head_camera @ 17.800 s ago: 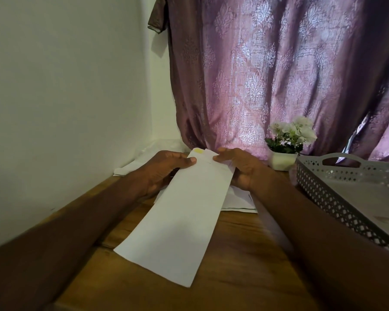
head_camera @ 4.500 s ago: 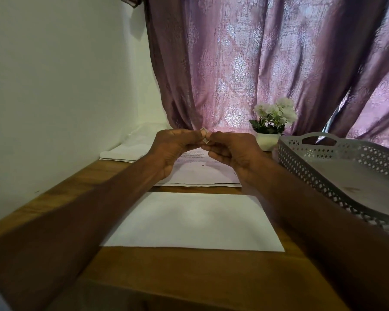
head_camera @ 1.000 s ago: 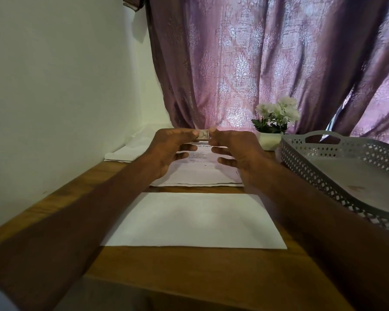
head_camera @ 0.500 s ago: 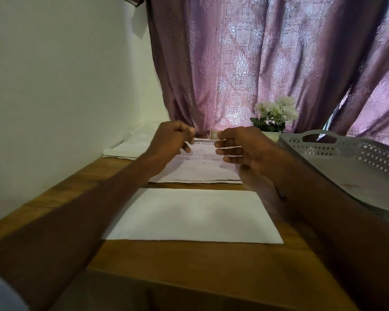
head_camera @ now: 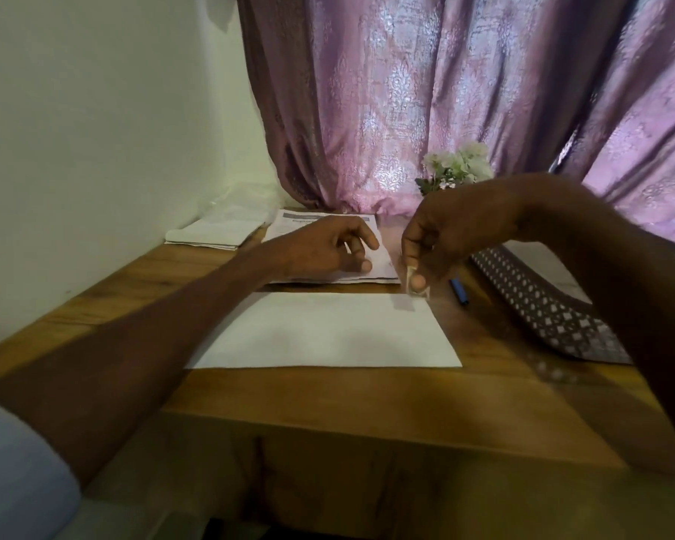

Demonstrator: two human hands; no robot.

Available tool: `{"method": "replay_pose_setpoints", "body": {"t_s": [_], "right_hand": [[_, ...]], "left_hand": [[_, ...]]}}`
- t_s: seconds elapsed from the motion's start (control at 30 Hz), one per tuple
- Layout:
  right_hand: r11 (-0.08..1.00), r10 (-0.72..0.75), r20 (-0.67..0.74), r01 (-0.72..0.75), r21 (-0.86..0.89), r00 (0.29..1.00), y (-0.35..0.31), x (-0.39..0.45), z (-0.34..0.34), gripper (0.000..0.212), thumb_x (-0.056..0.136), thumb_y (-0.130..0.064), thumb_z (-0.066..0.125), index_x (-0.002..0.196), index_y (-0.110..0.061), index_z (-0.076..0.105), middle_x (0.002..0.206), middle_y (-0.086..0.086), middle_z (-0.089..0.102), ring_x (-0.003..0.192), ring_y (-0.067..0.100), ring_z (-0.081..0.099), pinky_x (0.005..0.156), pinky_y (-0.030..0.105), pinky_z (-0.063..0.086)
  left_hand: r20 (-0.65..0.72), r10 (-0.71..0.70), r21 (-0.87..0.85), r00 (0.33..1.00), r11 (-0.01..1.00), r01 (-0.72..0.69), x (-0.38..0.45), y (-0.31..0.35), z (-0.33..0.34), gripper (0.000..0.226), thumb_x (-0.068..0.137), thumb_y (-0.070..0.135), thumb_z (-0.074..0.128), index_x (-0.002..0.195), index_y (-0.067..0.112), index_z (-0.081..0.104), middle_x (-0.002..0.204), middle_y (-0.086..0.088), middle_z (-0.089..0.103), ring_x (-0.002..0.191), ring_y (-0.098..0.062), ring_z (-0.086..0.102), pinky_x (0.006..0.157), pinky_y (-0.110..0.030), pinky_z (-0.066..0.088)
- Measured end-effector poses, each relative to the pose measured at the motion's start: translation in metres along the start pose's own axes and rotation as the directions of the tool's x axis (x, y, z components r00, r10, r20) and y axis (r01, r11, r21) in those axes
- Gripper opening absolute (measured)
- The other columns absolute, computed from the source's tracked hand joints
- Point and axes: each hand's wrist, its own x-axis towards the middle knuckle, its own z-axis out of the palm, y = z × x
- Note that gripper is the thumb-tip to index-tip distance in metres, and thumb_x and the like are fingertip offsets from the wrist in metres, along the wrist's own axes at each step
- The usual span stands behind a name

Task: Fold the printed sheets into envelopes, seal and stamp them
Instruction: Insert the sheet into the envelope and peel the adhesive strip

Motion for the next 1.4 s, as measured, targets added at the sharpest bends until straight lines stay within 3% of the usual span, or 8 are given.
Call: {"method": "replay_pose_setpoints", "body": {"t_s": [0.13,0.27,0.43,0.53,0.63,0.83,1.07,1.4], "right_hand": [[0.997,0.029,0.155,-0.018,-0.072,0.987,-0.005,-0.014,0.016,0.016,0.080,-0.011,0.084,0.092,-0.006,0.074,0.080,0.005,0.075,0.073,0.012,0.069,0.068,0.025,0.054],[0.991,0.040,0.195,-0.015,-0.130,0.980,-0.005,-0.018,0.027,0.015,0.079,-0.015,0.085,0.089,-0.010,0.075,0.074,0.001,0.074,0.067,0.009,0.067,0.067,0.024,0.052],[0.996,0.045,0.221,-0.026,-0.085,0.974,-0.004,-0.018,0.035,0.010,0.080,-0.016,0.083,0.088,-0.012,0.077,0.080,0.005,0.076,0.073,0.009,0.068,0.067,0.022,0.054],[0.997,0.027,0.218,-0.011,-0.072,0.976,-0.002,-0.015,0.037,0.010,0.081,-0.013,0.082,0.076,-0.018,0.076,0.073,0.001,0.074,0.068,0.008,0.067,0.066,0.023,0.052],[0.999,0.019,0.207,-0.009,-0.050,0.978,0.001,-0.014,0.038,0.011,0.080,-0.012,0.083,0.074,-0.018,0.076,0.072,0.002,0.073,0.067,0.008,0.067,0.063,0.021,0.053],[0.998,0.017,0.203,-0.005,-0.058,0.979,0.005,-0.013,0.039,0.015,0.081,-0.010,0.082,0.072,-0.020,0.075,0.064,-0.005,0.072,0.062,0.005,0.066,0.059,0.018,0.051],[0.999,-0.004,0.190,0.011,-0.036,0.982,0.003,-0.013,0.043,0.014,0.077,-0.012,0.084,0.071,-0.022,0.077,0.072,-0.002,0.074,0.071,0.010,0.069,0.064,0.020,0.053],[0.998,0.018,0.178,-0.007,-0.063,0.984,0.001,-0.013,0.043,0.015,0.078,-0.009,0.083,0.073,-0.020,0.076,0.069,-0.006,0.074,0.068,0.007,0.069,0.060,0.018,0.053]], "left_hand": [[0.151,0.077,0.030,0.986,0.996,-0.083,-0.003,0.016,0.010,0.021,0.084,0.050,0.082,0.097,0.034,0.079,0.093,0.009,0.075,0.084,-0.015,0.065,0.076,-0.031,0.047],[0.222,0.121,-0.007,0.967,0.992,-0.123,-0.005,0.025,0.013,0.022,0.081,0.050,0.085,0.092,0.032,0.079,0.093,0.007,0.076,0.079,-0.004,0.060,0.076,-0.028,0.045],[0.239,0.146,-0.039,0.960,0.989,-0.140,-0.002,0.026,0.017,0.029,0.077,0.051,0.087,0.095,0.029,0.079,0.077,0.009,0.066,0.072,-0.004,0.056,0.074,-0.028,0.044],[0.264,0.181,-0.045,0.947,0.984,-0.175,-0.001,0.028,0.021,0.037,0.074,0.059,0.086,0.101,0.035,0.080,0.083,0.008,0.070,0.078,-0.010,0.063,0.075,-0.020,0.047],[0.302,0.189,0.004,0.935,0.980,-0.199,0.000,0.027,0.025,0.046,0.071,0.066,0.083,0.108,0.039,0.078,0.091,0.006,0.072,0.083,-0.014,0.064,0.077,-0.027,0.047],[0.343,0.206,-0.039,0.917,0.978,-0.205,0.001,0.026,0.025,0.030,0.076,0.056,0.086,0.100,0.040,0.077,0.071,0.013,0.057,0.066,-0.003,0.053,0.065,-0.010,0.043],[0.343,0.214,-0.062,0.915,0.977,-0.205,0.002,0.024,0.025,0.033,0.078,0.053,0.086,0.104,0.034,0.078,0.077,-0.011,0.059,0.066,-0.013,0.053,0.065,-0.015,0.043],[0.336,0.209,-0.058,0.918,0.978,-0.201,0.002,0.025,0.024,0.029,0.077,0.055,0.086,0.100,0.040,0.077,0.078,-0.013,0.063,0.066,-0.013,0.055,0.064,-0.010,0.044]]}}
